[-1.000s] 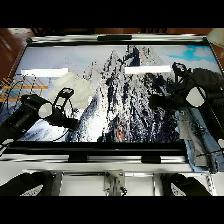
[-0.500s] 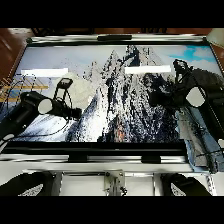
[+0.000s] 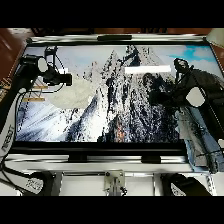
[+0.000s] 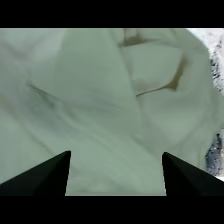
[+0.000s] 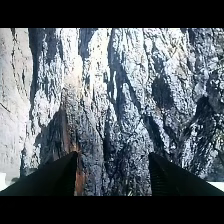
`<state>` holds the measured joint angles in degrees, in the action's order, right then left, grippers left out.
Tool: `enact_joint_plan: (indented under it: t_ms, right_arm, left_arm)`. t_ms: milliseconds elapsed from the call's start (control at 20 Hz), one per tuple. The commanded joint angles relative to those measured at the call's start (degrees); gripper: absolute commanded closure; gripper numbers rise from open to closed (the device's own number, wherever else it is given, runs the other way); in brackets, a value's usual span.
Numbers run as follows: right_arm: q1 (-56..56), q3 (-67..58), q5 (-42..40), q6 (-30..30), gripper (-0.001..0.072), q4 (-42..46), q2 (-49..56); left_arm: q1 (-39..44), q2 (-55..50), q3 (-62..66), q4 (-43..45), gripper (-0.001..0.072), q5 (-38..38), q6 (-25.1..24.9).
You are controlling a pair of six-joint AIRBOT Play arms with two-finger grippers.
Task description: Fold the shirts.
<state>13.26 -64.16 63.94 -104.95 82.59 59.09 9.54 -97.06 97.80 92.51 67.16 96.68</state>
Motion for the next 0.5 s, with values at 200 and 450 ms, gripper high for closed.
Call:
enact_joint_plan:
  t_ms: [200, 450]
  right_arm:
    - [0.07, 0.0, -0.57, -0.04, 0.0159, -0.17, 0.04]
    - [0.04, 0.0, -1.51, 0.0, 0.0158, -0.13, 0.04]
  left_arm:
    - [-2.03, -14.62, 8.35, -4.24, -0.0008, 15.19, -1.42]
    - [-2.05, -16.72, 8.5, -11.54, 0.0659, 11.82, 0.39]
